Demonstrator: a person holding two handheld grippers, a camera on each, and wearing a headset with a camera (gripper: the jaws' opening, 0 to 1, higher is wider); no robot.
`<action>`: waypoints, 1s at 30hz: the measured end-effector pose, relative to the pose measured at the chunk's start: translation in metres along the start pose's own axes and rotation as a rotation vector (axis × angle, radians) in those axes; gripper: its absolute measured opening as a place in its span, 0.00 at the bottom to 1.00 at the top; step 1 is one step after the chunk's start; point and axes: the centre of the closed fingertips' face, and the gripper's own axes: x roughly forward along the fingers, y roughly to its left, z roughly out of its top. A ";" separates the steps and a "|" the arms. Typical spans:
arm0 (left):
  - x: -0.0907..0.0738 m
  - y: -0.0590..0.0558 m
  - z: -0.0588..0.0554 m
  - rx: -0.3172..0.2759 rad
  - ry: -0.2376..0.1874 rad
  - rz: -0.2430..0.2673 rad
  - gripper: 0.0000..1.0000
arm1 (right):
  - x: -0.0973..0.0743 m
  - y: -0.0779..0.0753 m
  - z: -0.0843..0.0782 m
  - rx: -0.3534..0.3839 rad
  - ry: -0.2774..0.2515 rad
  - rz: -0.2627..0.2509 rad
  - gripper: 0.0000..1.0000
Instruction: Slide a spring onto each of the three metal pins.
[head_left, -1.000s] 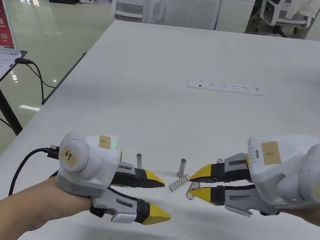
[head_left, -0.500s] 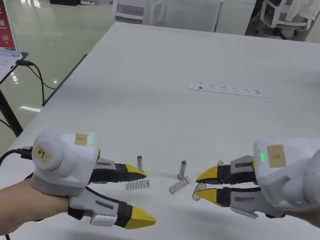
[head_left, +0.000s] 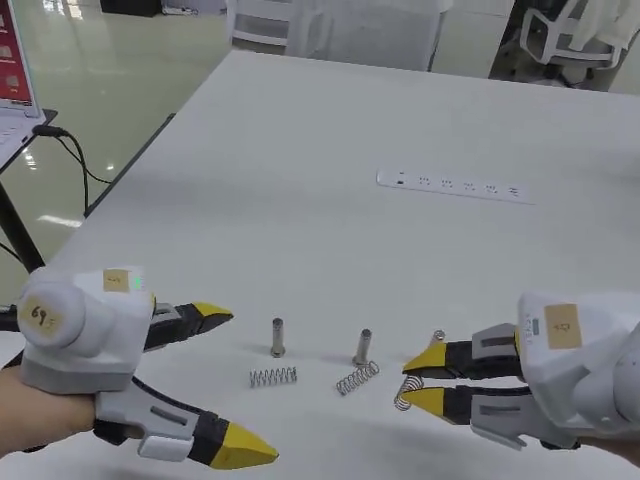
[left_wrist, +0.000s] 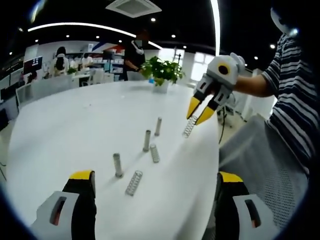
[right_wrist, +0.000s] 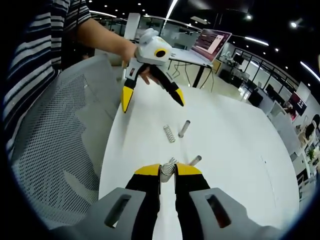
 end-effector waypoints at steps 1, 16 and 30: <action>-0.001 0.001 0.000 -0.001 -0.001 0.004 0.98 | 0.000 0.000 -0.001 0.002 0.001 -0.001 0.07; -0.014 0.008 0.006 -0.022 -0.055 0.048 0.98 | -0.011 -0.019 -0.020 0.063 0.025 -0.056 0.07; -0.014 0.009 0.000 -0.034 -0.053 0.052 0.98 | -0.027 -0.068 -0.031 0.120 0.037 -0.171 0.07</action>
